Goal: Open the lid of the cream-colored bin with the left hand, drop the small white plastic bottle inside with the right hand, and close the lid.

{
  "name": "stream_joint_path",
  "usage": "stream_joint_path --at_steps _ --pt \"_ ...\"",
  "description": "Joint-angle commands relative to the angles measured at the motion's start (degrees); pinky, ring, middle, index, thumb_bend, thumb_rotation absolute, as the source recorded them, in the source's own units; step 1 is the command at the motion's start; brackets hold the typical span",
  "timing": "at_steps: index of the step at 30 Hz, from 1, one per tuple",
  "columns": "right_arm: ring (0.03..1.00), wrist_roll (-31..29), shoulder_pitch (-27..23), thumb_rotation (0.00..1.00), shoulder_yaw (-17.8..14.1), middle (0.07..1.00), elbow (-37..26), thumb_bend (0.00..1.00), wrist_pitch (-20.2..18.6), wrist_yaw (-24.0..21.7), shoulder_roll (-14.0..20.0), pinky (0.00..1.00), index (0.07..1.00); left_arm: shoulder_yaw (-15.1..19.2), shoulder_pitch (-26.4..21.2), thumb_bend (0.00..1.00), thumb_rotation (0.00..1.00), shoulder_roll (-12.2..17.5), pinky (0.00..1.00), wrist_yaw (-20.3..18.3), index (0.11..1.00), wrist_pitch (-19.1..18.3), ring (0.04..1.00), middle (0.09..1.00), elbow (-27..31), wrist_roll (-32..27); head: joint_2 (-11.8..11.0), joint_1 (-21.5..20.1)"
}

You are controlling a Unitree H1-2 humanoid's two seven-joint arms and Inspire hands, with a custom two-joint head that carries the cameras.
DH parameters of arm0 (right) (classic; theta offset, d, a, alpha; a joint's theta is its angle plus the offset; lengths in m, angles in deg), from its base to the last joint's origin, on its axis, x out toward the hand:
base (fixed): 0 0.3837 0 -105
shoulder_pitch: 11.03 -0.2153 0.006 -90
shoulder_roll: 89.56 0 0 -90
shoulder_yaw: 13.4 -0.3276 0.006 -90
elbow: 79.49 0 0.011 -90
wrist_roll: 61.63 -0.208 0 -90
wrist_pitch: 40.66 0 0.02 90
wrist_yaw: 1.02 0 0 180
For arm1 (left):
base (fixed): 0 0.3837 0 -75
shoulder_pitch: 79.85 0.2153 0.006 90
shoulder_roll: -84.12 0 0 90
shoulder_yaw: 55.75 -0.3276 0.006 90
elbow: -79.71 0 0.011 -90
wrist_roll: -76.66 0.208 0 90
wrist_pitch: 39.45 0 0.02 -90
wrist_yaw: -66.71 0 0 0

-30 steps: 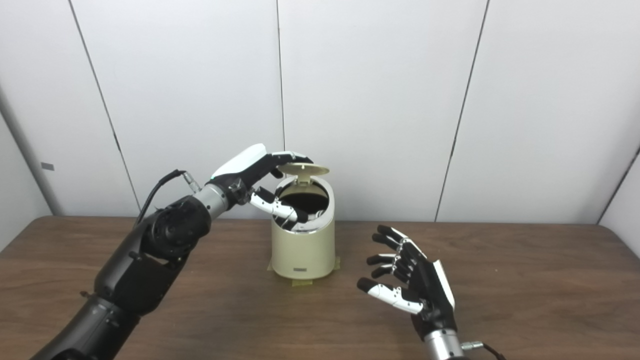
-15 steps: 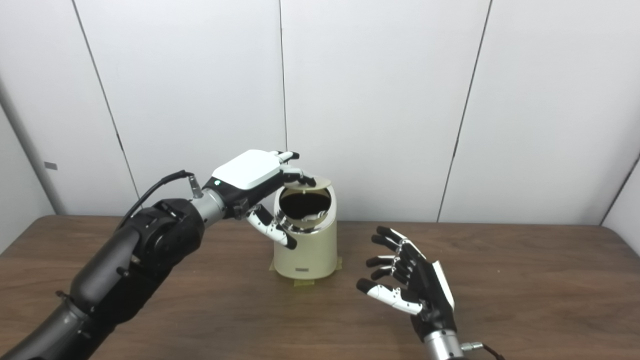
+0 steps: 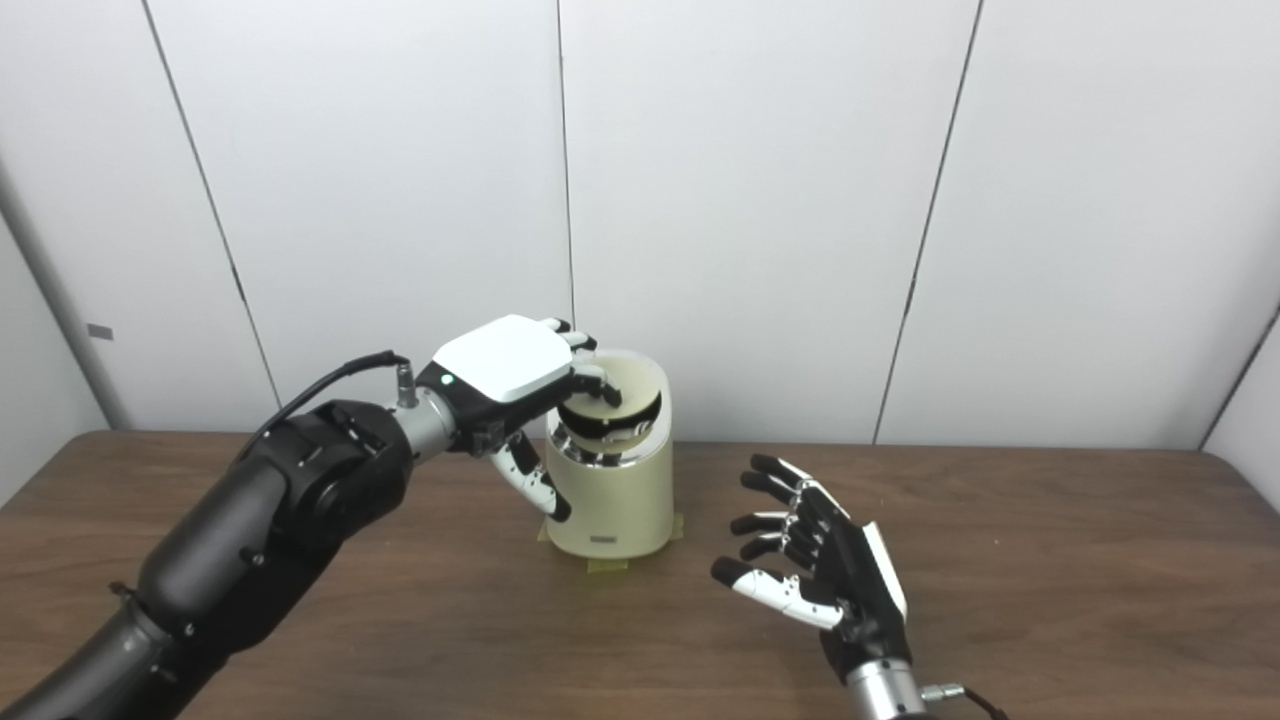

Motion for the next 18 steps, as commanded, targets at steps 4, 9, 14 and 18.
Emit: stream_joint_path --at_steps 4,9,14,18 --pt "0.580 -0.20 -1.75 0.27 -0.04 0.769 -2.29 0.86 0.98 0.01 -0.01 0.46 0.785 1.12 -1.59 0.99 0.32 0.55 1.00 -1.63 0.818 -1.18 0.973 0.804 2.36 1.32 0.20 -0.03" --pt "0.582 0.04 -1.76 0.27 0.03 0.767 -2.76 0.86 0.43 0.17 -0.09 0.46 0.784 1.43 -0.78 0.98 0.32 -0.08 1.00 -1.58 0.815 -1.32 0.966 0.805 1.33 1.31 0.71 -0.07" --pt "0.588 0.47 -1.57 0.28 0.14 0.773 -3.35 0.86 0.17 0.33 -0.07 0.46 0.788 1.13 0.29 0.99 0.34 -1.01 1.00 -1.50 0.824 -1.85 0.981 0.826 -0.33 1.60 0.94 -0.29" --pt "0.592 0.90 -1.29 0.28 0.21 0.774 -4.32 0.86 -0.57 0.57 -0.15 0.46 0.792 0.61 1.49 1.00 0.35 -1.75 1.00 0.95 0.838 -1.21 0.987 0.834 -2.59 2.14 1.19 -0.53"
